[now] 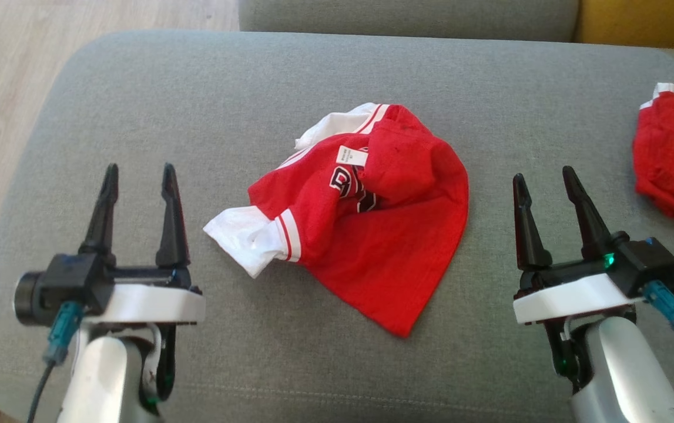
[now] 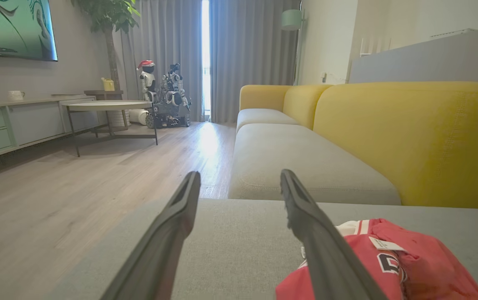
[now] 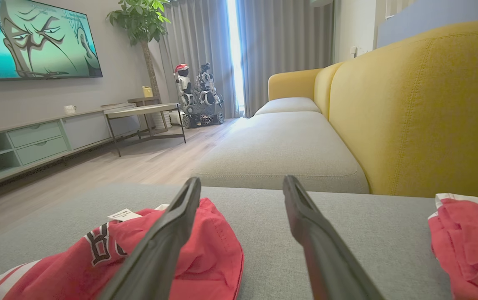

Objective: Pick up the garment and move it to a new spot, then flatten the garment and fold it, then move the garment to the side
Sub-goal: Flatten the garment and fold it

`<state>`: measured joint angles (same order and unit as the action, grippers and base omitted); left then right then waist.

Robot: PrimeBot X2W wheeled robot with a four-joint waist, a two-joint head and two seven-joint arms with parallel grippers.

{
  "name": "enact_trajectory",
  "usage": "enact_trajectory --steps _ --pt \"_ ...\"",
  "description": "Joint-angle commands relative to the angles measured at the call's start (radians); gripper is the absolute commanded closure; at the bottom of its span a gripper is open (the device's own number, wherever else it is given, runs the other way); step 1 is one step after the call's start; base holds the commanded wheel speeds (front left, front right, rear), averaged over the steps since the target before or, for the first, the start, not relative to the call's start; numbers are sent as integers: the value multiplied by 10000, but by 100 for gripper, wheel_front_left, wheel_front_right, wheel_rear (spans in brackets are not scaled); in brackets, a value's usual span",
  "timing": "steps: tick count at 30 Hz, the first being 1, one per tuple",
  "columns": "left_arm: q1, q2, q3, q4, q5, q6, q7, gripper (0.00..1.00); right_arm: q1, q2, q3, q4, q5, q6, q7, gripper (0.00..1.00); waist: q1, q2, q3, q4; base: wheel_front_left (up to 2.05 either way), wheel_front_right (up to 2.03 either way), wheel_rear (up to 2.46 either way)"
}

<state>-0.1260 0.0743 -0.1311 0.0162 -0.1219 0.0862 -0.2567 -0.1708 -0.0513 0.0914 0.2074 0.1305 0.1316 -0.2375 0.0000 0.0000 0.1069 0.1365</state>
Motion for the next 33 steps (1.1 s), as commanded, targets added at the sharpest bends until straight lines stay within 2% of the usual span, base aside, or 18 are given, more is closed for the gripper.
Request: enact_trajectory --steps 1,7,12,15,23,28,33 --pt "-155 57 342 -320 22 -31 -51 0 -221 11 258 -320 -42 -9 13 0 0 0 5 13 0 0 0" --pt "-88 -152 121 -224 -38 -212 -51 0 -860 11 675 -187 -188 -9 333 0 0 0 285 290 0 0 0" --pt "-267 -216 -165 -141 -88 -327 -51 0 -1941 -45 1209 505 -928 -9 1233 0 0 0 703 697 0 0 0" --pt "-397 -231 -329 -53 -170 -353 -51 0 -2705 -203 1281 1108 -693 -9 1739 0 0 0 985 968 0 0 0" --pt "-673 -238 -822 158 -650 -168 -51 0 -4332 -1123 1643 2911 215 -9 3008 0 0 0 1528 1628 0 0 0" --pt "-756 -239 -975 212 -750 -87 -51 0 -4753 -1582 2263 3590 701 -9 3343 0 0 0 1674 1778 0 0 0" --pt "-797 -240 -1018 260 -732 -58 -51 0 -4939 -1734 2644 4121 1198 -9 3539 0 0 0 1695 1772 0 0 0"
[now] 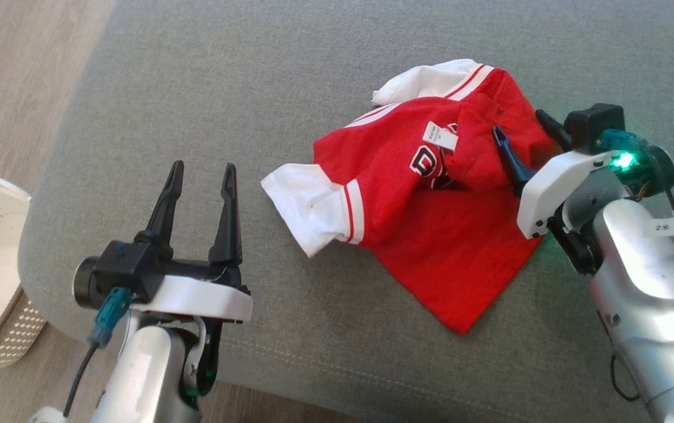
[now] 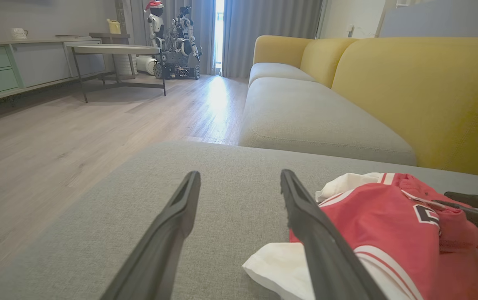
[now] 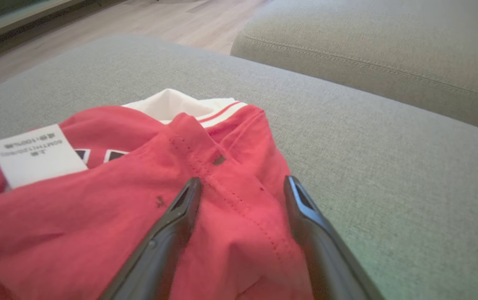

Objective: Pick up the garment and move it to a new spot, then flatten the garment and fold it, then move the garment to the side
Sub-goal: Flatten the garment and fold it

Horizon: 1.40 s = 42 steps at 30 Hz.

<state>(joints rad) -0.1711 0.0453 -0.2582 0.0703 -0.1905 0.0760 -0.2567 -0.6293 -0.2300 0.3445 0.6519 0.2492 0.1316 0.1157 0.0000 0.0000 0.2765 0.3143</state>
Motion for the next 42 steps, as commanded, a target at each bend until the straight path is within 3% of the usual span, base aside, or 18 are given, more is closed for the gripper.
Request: enact_trajectory --steps 1,2,3,4,11,24,33,35,42 --pt "-356 50 256 -271 -32 39 -51 0 -378 40 183 -245 82 -9 13 0 0 0 2 -21 0 0 0" --pt "-365 50 252 -258 -10 26 -51 0 -390 35 258 -156 165 -9 47 0 0 0 -3 -39 0 0 0" --pt "-372 50 246 -246 12 15 -51 0 -400 32 328 -72 255 -9 85 63 0 0 -14 -58 0 0 0" --pt "-381 50 239 -234 40 4 -51 0 -418 8 429 -34 299 -9 71 100 0 0 -26 -78 0 0 0" --pt "-317 49 235 -146 143 -3 -51 0 -508 -305 79 60 83 -9 -421 100 0 0 -290 -259 0 0 0" --pt "-350 49 64 -253 18 28 -51 0 -1672 -1200 -2926 -296 -1681 -9 55 100 0 0 -151 -379 0 0 0" --pt "-700 49 -160 -272 -205 -22 -51 0 -3295 -1848 -2368 661 -2064 -9 638 100 0 0 570 -136 0 0 0" --pt "-785 49 -243 -270 -249 -6 -51 0 -3546 -1943 -2240 1149 -2232 -9 651 0 0 0 668 -87 0 0 0" --pt "-848 49 -301 -183 -222 35 -51 0 -3637 -1589 -2374 2035 -2557 -9 -187 0 0 0 559 -329 0 0 0"
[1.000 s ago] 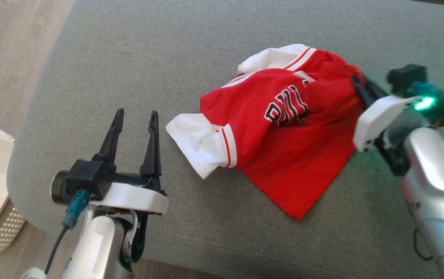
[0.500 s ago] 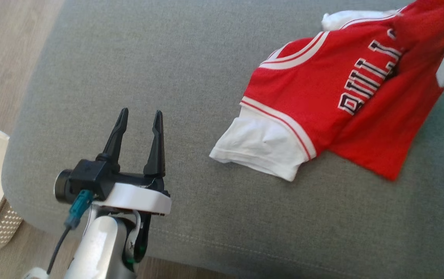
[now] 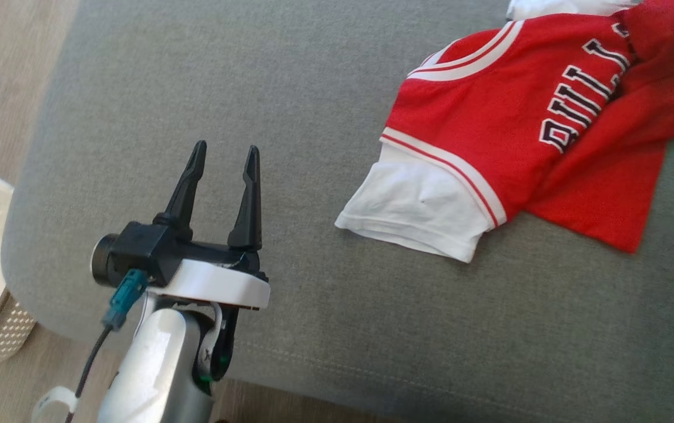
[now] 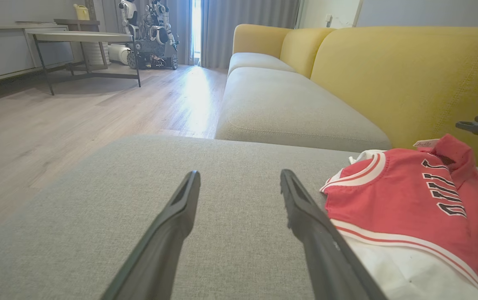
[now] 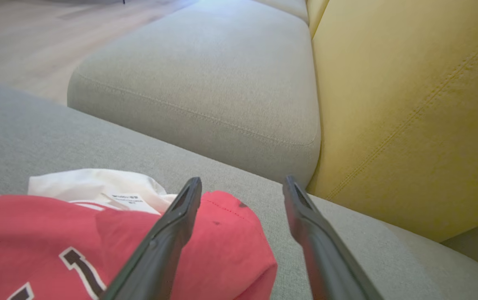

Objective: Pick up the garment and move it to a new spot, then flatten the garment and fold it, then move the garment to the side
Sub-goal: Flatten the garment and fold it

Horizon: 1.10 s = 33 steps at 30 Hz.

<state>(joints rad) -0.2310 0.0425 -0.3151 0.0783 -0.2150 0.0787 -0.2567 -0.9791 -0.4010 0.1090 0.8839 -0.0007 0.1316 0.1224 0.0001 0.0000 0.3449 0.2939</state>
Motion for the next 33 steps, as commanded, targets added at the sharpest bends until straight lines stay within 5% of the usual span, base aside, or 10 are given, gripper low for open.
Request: enact_trajectory --steps 1,10,20,33 --pt "-240 78 289 -244 53 -4 -51 0 -58 218 -121 -242 -18 -9 -454 0 -1 0 -208 -205 0 0 0" --pt "19 78 454 -88 328 -135 -51 0 1316 1298 -553 -872 386 -9 -1895 0 -1 0 -1060 -1156 0 0 0" --pt "430 78 567 191 291 -170 -51 0 5005 3273 -1144 -3565 735 -9 -3212 0 -1 0 -1840 -2310 0 0 0" --pt "450 78 504 1648 500 -518 -51 0 7394 3505 -947 -6308 756 -9 -3050 0 -1 0 -1618 -2994 0 0 0"
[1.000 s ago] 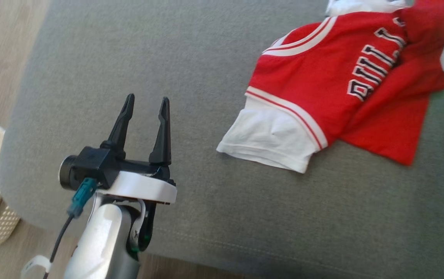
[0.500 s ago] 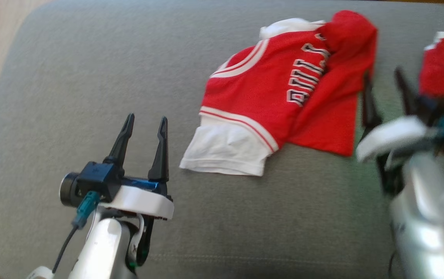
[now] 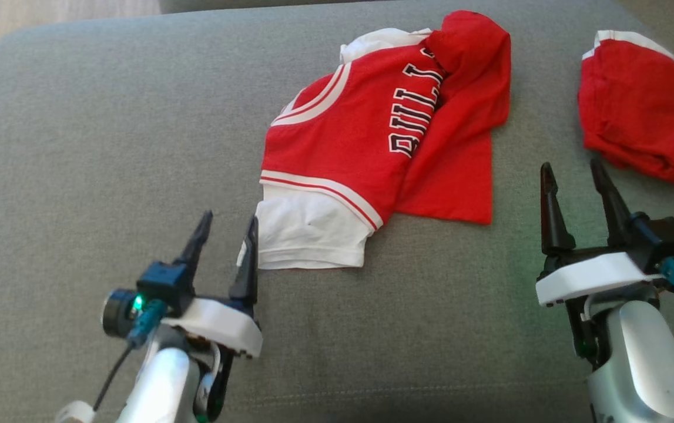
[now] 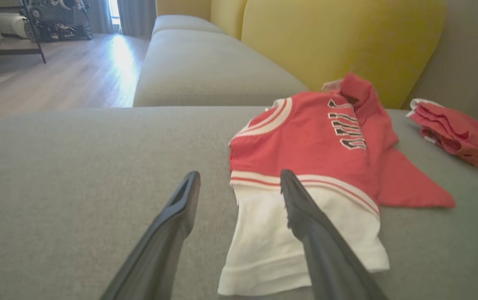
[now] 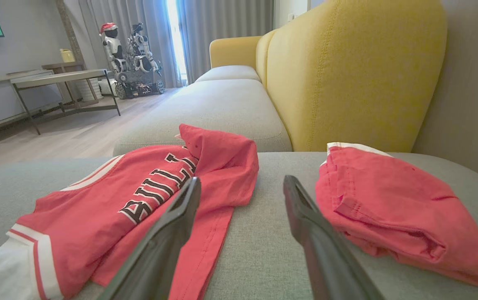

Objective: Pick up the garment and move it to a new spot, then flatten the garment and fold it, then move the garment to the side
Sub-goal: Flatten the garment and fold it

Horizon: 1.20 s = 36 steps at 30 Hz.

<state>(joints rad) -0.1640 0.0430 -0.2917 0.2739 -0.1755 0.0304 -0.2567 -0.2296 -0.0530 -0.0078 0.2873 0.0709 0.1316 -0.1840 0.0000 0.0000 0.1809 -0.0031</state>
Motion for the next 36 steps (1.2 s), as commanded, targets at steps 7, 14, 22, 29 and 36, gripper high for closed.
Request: enact_trajectory --steps 7,14,22,29,36 --pt "-623 72 -62 1848 34 -139 -51 0 78 26 312 -663 231 -9 158 0 0 0 119 -159 0 0 0" --pt "-1146 72 -117 2617 -152 -20 -51 0 115 27 279 -720 264 -9 215 0 0 0 173 -227 0 0 0" --pt "-1540 73 -206 3574 -303 -73 0 0 96 27 298 -689 264 -9 223 0 0 0 226 -337 0 0 0" --pt "-1797 72 -319 4165 -555 -189 -25 2 101 27 261 -644 271 -9 200 0 0 0 231 -367 0 0 0" --pt "-1795 72 -355 3987 -906 -310 -45 100 226 27 336 -265 376 -9 541 0 0 0 114 -177 0 0 0"
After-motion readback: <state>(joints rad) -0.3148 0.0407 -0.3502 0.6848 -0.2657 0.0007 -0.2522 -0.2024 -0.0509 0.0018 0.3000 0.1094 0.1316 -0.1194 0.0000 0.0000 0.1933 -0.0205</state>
